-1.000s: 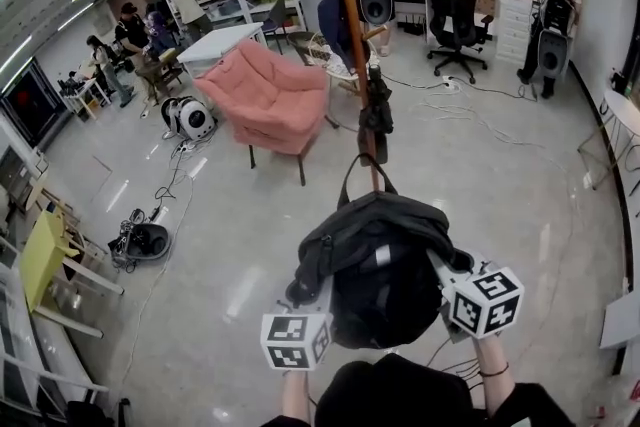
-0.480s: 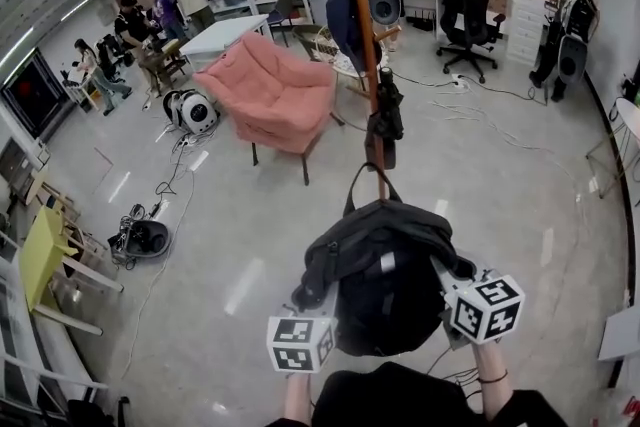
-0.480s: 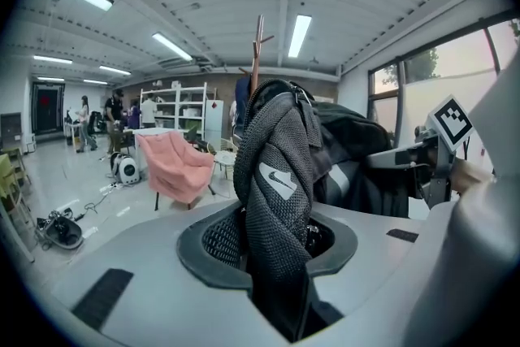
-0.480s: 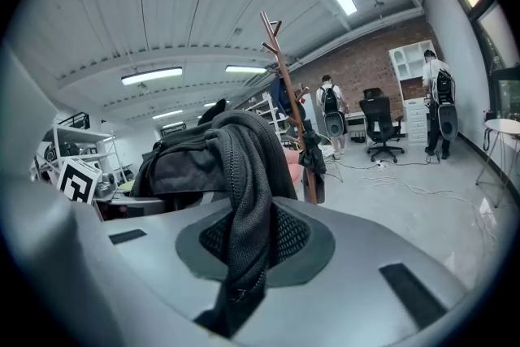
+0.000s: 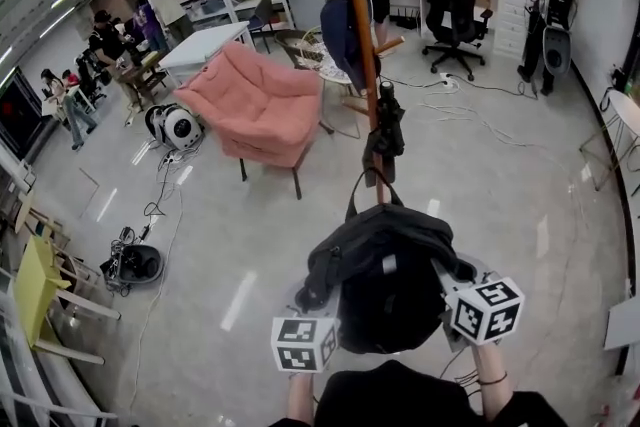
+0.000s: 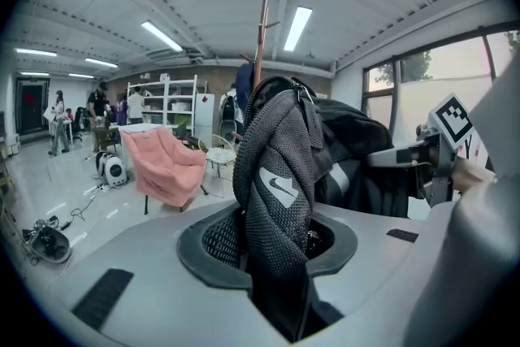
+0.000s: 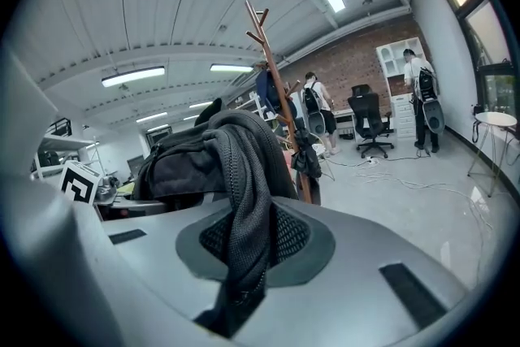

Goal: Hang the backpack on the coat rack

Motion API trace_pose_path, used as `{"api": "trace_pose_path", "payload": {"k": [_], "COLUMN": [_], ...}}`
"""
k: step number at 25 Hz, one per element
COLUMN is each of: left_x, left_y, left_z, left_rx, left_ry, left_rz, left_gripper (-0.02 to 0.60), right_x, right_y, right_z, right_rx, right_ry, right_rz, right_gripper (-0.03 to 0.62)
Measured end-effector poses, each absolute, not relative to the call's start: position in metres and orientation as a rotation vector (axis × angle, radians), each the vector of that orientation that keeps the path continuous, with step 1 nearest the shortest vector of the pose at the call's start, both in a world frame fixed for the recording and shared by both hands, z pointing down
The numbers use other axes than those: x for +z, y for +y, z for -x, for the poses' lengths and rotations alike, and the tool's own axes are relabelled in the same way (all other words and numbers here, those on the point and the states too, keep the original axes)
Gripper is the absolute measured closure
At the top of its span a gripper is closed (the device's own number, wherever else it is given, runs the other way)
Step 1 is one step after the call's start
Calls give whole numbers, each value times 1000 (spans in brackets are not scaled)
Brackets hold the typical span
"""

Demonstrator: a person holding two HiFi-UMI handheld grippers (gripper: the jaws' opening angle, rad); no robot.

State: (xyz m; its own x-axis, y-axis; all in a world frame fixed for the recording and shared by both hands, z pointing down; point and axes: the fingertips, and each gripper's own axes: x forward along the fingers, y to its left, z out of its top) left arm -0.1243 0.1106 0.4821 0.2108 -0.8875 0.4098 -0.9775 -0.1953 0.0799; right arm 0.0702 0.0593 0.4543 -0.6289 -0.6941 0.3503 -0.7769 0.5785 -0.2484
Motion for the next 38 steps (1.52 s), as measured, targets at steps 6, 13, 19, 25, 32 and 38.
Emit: {"api": "trace_pose_path", "payload": {"k": [6, 13, 19, 25, 32, 38], "left_x": [481, 477, 469, 466, 474, 470], "left_y": [63, 13, -20, -53, -97, -142], "left_z": [144, 165, 171, 167, 163, 163], "left_rx": [406, 423, 436, 439, 442, 444], "left_ry": [-1691, -1643, -1625, -1608, -1613, -1643], "left_rz": [-2225, -2291, -2335, -2355, -2323, -2289], "left_gripper": [442, 442, 442, 442, 442, 442], "right_x": [454, 452, 446, 442, 447, 445], "right_y": [24, -14, -39, -69, -120, -168], "right_z": [-54, -36, -32, -35, -38, -38], "right_rx": [579, 574, 574, 562, 582, 610], "right_ry": [-2570, -2563, -2568, -2574, -2572, -2576], "right_rz": [-1311, -1382, -1436, -1466, -1433, -1389], "right_gripper": [553, 553, 553, 553, 553, 553]}}
